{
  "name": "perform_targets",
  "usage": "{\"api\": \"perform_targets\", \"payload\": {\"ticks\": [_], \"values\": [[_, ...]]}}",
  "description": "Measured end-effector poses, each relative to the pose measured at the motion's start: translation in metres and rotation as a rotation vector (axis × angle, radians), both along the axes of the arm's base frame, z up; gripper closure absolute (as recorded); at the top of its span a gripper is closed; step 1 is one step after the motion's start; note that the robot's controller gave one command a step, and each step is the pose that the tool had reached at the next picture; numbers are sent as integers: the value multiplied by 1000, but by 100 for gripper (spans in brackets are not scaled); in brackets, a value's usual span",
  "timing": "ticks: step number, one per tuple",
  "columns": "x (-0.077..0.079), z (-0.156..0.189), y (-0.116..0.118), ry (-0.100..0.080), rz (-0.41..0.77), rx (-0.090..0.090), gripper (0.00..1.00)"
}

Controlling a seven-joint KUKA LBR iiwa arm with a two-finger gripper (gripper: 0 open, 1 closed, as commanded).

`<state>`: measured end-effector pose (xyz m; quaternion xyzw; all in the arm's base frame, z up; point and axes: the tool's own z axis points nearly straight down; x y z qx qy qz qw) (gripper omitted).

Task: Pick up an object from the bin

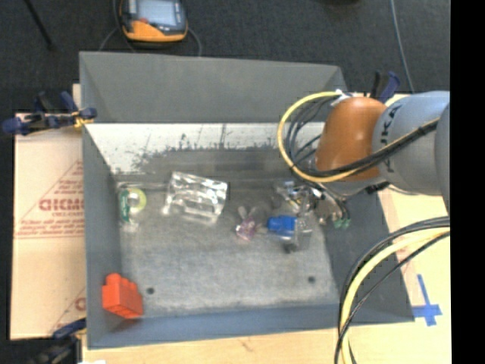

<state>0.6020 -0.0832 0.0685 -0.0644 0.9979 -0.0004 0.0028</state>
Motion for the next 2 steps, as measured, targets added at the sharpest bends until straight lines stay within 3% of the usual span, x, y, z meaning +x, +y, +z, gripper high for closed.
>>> {"api": "perform_targets", "payload": {"ticks": [1,2], "values": [[0,4,-3,-4,-3,-3,100],[-16,192,3,-8,9,-3,100]]}}
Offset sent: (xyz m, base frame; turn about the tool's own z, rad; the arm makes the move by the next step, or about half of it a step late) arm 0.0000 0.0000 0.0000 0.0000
